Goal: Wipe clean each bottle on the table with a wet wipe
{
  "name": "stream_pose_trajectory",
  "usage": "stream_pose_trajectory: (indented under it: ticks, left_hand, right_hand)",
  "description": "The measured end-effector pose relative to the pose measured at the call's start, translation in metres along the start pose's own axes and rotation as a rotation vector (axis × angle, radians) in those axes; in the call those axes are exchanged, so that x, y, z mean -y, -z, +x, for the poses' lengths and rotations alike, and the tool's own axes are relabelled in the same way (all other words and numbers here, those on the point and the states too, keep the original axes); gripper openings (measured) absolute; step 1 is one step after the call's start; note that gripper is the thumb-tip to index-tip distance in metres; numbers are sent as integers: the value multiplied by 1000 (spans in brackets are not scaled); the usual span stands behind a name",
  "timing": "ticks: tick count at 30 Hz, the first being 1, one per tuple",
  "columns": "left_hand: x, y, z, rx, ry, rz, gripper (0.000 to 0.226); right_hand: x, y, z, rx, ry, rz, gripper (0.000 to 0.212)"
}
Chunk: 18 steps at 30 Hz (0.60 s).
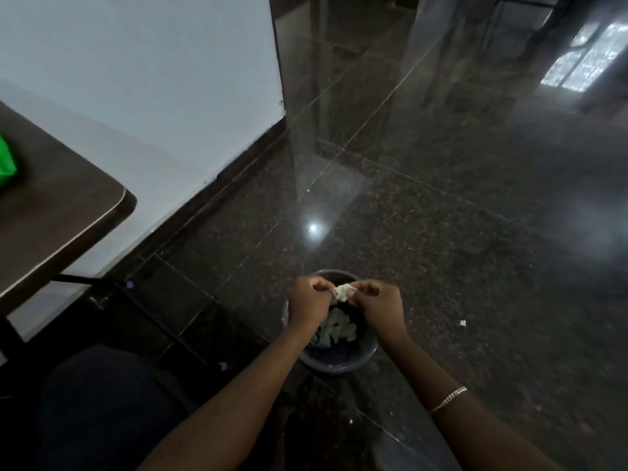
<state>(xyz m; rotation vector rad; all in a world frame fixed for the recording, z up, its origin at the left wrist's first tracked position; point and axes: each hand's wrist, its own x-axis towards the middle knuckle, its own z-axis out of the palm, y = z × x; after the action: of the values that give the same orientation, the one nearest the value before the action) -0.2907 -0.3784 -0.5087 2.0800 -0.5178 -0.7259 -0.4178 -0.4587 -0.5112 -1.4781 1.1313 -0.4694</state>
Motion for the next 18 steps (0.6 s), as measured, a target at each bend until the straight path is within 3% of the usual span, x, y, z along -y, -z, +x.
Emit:
stream_pose_trajectory:
  ticks: [8,18]
  left_hand:
    - [61,-34,21,130,159,182,8]
    - [92,-24,23,203,65,333,30]
  right_hand:
    - [-62,-37,20,-10,-130,-271,15]
    - [-118,-46,38,52,-313,-373,41]
